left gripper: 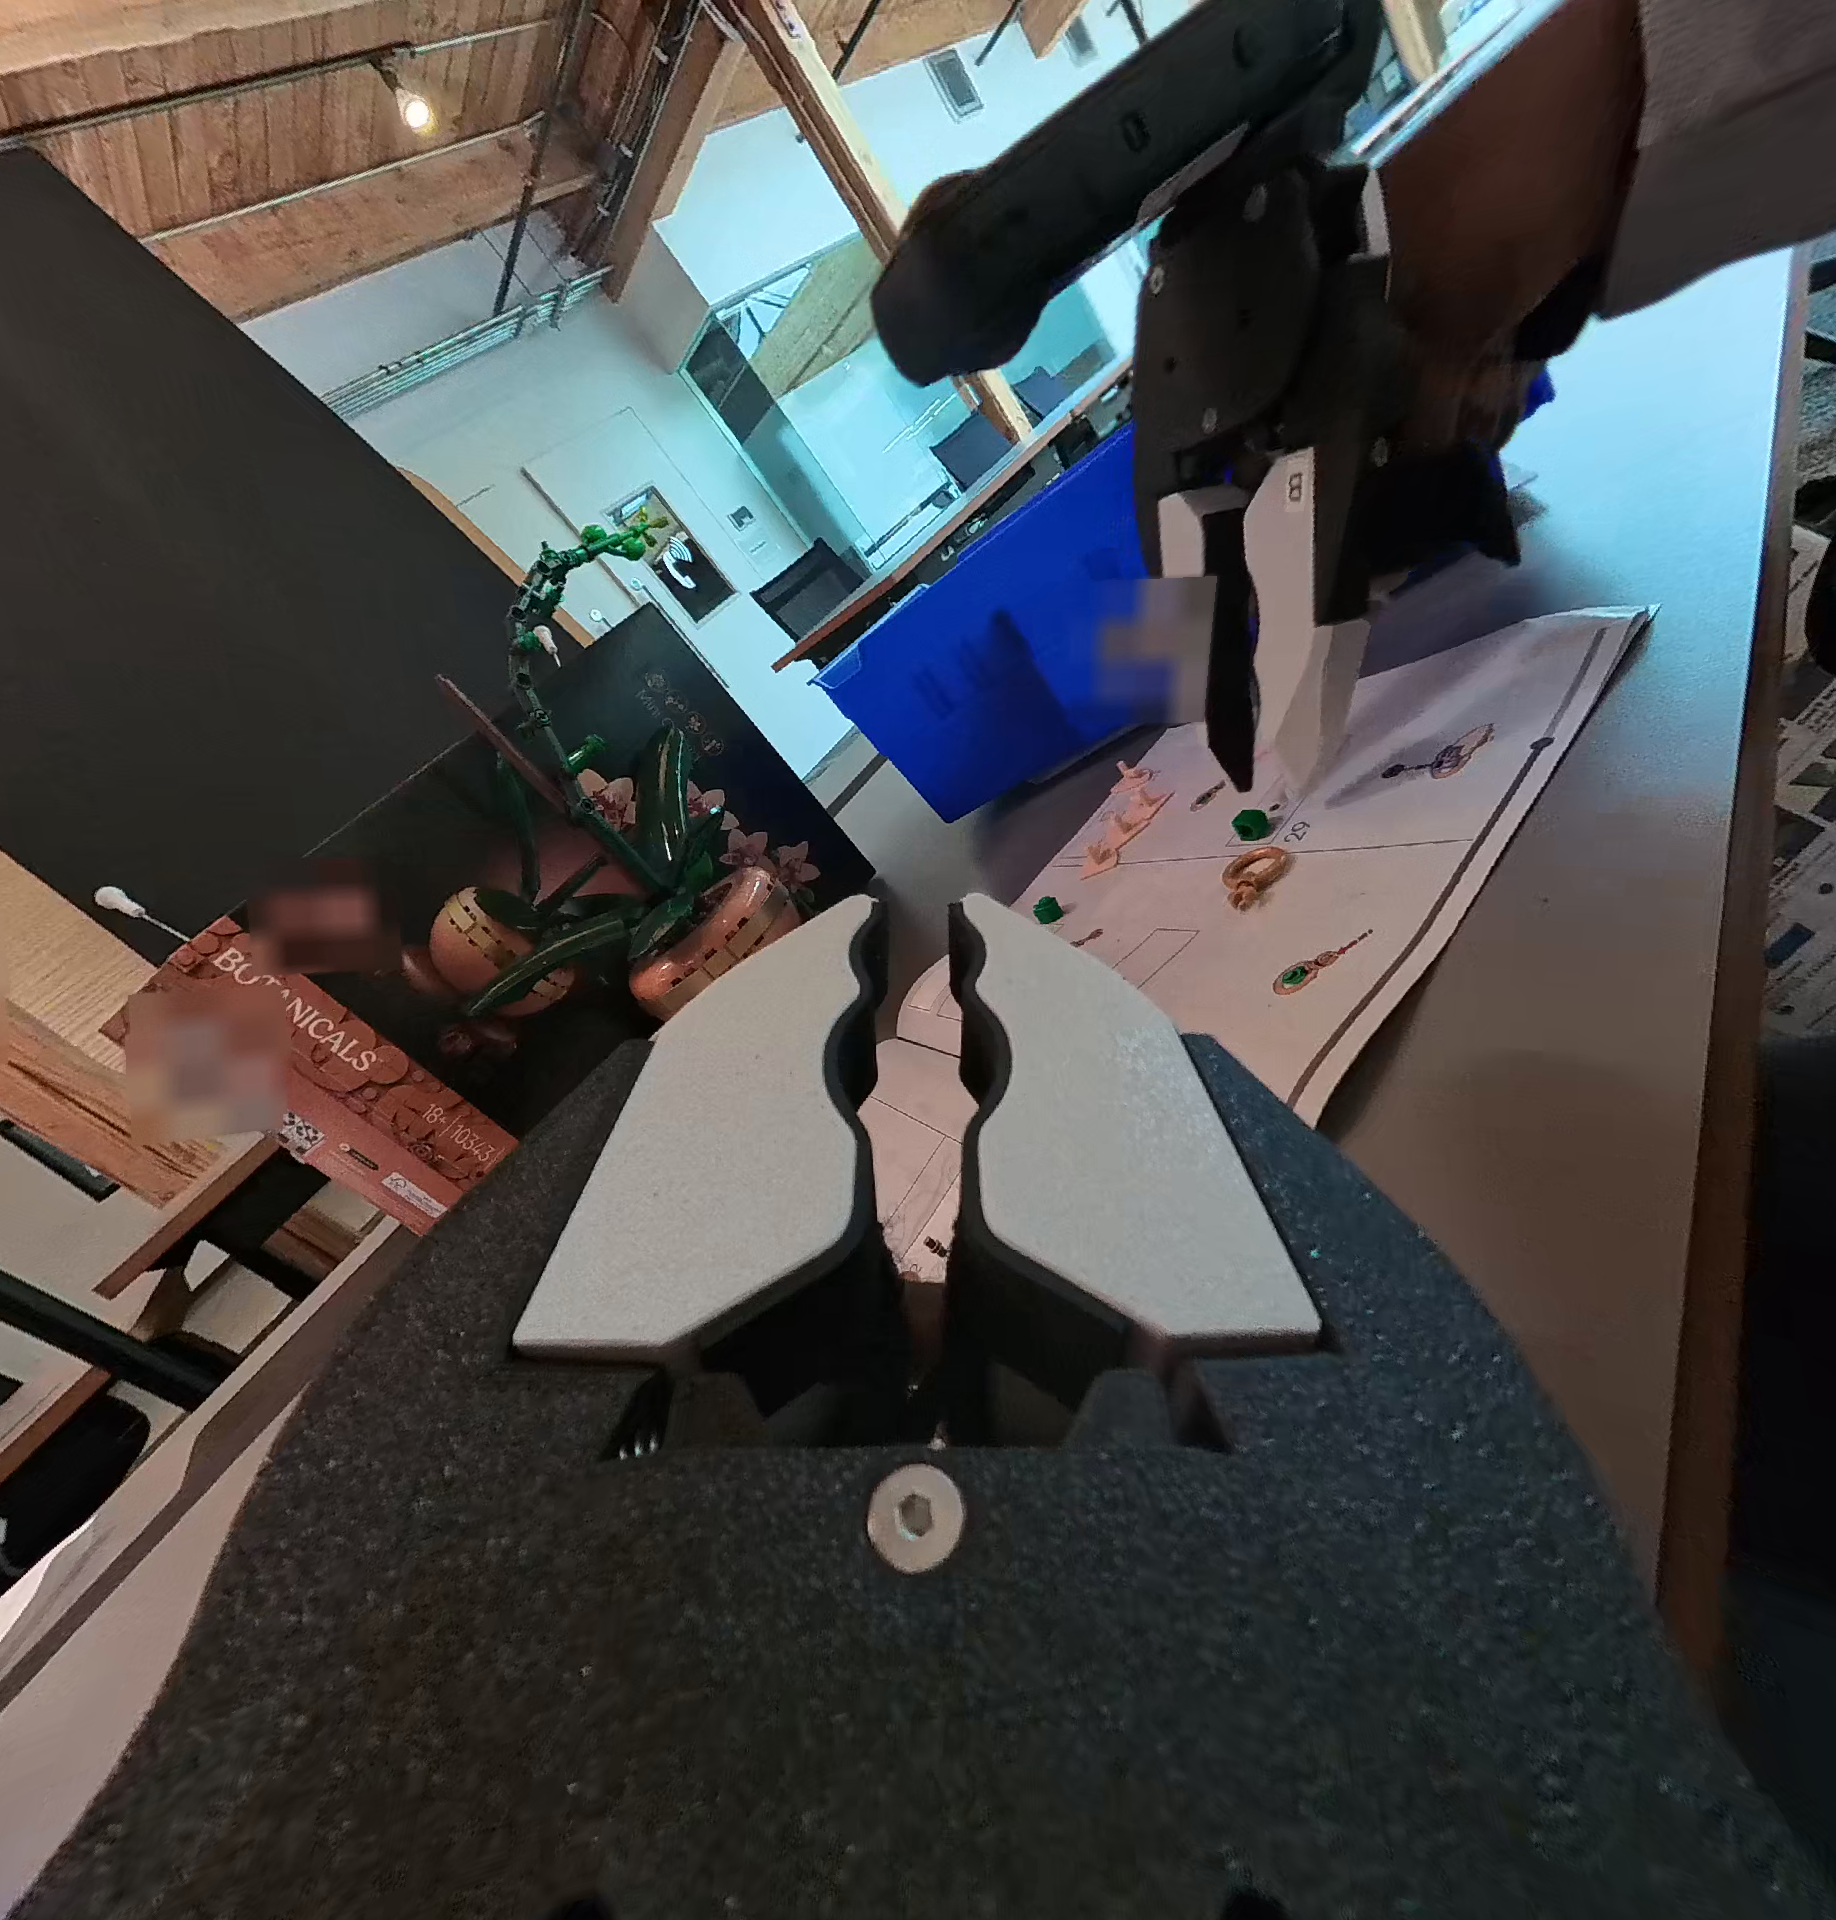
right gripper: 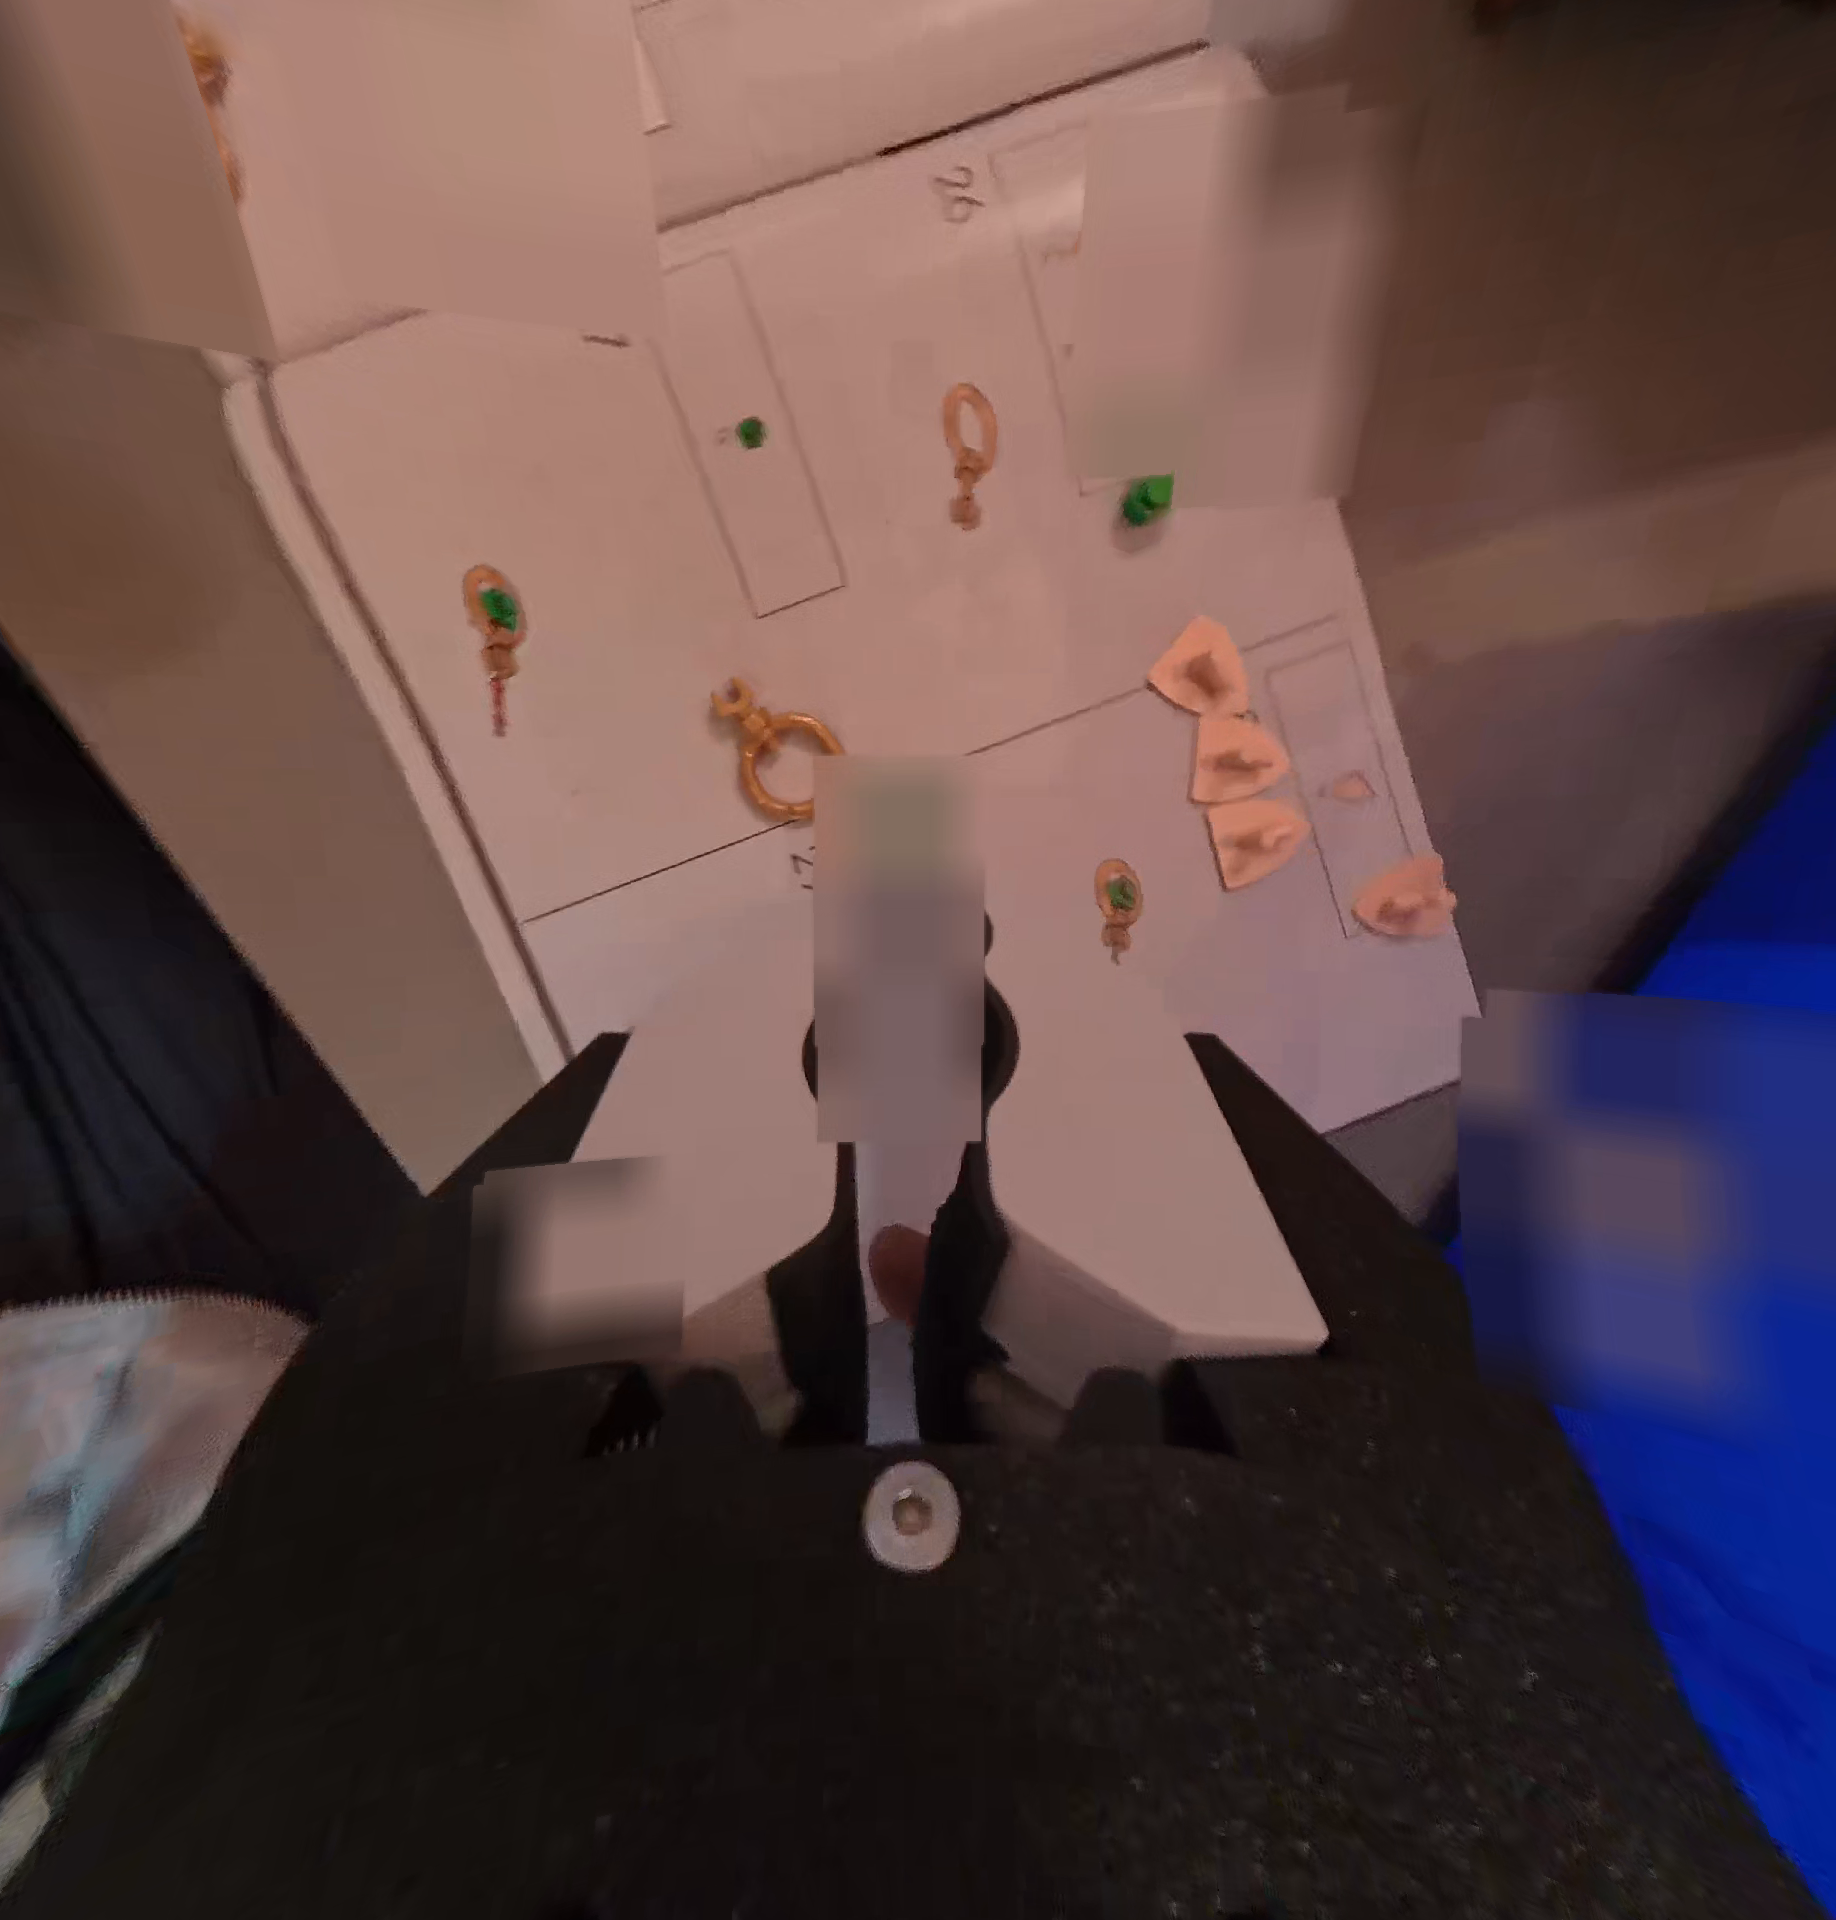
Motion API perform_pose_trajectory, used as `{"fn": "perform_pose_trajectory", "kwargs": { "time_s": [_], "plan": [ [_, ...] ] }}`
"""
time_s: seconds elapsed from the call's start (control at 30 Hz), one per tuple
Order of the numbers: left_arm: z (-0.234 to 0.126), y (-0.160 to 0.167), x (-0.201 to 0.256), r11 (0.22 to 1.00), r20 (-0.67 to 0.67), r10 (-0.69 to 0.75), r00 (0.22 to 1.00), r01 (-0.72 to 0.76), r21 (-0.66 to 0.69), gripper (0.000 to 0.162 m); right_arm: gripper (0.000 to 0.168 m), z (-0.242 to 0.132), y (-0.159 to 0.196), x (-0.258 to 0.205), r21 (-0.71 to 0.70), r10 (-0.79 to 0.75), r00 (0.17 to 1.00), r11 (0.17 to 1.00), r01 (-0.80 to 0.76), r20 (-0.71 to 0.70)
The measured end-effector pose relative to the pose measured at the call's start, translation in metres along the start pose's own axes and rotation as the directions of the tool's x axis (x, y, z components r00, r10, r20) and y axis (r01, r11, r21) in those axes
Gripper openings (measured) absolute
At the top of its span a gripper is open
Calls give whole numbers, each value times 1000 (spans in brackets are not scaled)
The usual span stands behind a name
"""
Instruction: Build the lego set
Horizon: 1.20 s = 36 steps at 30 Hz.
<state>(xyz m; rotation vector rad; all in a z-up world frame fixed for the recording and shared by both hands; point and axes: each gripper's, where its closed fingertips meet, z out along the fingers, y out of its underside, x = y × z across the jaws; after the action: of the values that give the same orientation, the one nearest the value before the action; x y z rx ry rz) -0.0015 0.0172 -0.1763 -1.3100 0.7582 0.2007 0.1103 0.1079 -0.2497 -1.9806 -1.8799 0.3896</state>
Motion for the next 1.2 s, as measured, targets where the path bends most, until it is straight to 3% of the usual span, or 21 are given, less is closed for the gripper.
{"fn": "perform_pose_trajectory", "kwargs": {
  "time_s": [0.13,0.3,0.43,0.57,0.67,0.77,0.9,1.07,1.2],
  "plan": [
    [1,1,2,1000,0,18,1000,-18,-5,10,10,4,-6,0,83,173,983,981,-177,53],
    [2,1,3,999,-2,34,999,-34,-8,11,8,10,-11,-2,92,156,983,982,-165,92],
    [1,1,1,1000,2,24,1000,-24,-3,10,0,5,-17,-14,81,-217,976,973,215,14],
    [1,1,0,1000,4,16,1000,-16,-4,10,2,-5,-8,-15,-138,-612,783,790,598,-109],
    [2,2,0,1000,4,16,1000,-16,-7,10,1,-2,-12,-30,-125,-701,709,713,690,-77],
    [2,2,0,1000,5,14,1000,-14,-1,10,4,-3,-9,-24,-136,-622,777,782,609,-99],
    [0,0,-1,1000,6,7,1000,-7,11,10,28,-8,-9,-28,60,-361,929,929,366,-86],
    [1,1,0,1000,5,13,1000,-13,2,10,14,1,-5,-22,177,-105,992,977,116,-71],
    [2,2,0,1000,6,16,1000,-16,-3,10,17,4,-11,-18,212,-88,994,972,99,-57]
  ]
}}
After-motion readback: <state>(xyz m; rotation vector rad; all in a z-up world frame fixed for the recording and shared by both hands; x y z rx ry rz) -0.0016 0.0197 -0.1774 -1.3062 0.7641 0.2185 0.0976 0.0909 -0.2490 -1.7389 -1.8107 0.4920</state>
